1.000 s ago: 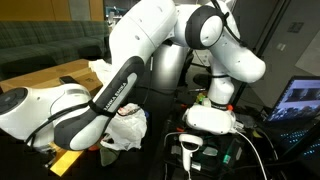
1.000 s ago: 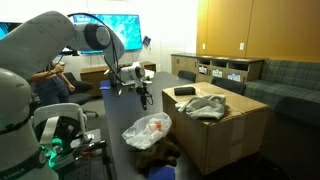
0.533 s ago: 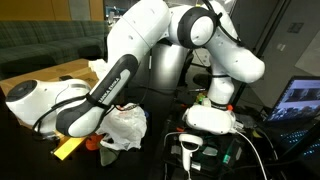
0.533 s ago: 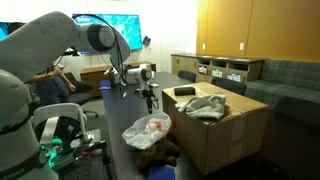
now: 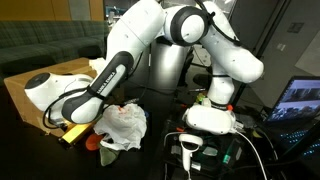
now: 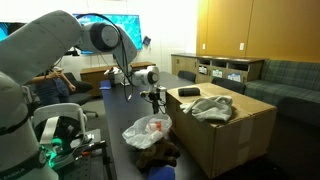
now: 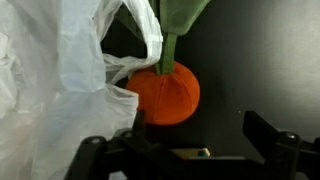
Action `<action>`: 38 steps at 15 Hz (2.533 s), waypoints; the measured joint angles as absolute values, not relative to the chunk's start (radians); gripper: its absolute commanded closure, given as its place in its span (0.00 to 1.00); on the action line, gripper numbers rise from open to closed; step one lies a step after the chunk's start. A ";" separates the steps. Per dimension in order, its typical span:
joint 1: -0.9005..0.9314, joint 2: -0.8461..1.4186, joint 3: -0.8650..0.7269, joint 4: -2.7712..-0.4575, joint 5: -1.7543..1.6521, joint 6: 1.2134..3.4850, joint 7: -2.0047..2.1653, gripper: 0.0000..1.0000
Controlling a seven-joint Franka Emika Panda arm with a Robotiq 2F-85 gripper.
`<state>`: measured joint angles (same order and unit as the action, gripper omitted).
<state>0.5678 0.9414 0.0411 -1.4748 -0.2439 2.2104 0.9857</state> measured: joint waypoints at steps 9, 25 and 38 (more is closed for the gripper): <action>0.531 0.939 0.058 -1.490 -0.229 2.236 0.936 0.00; 0.650 1.013 0.006 -1.554 -0.231 2.306 0.933 0.00; 0.667 1.010 -0.010 -1.551 -0.225 2.383 0.888 0.58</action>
<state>0.6670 1.0100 -0.0098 -1.5513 -0.2255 2.3829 0.8877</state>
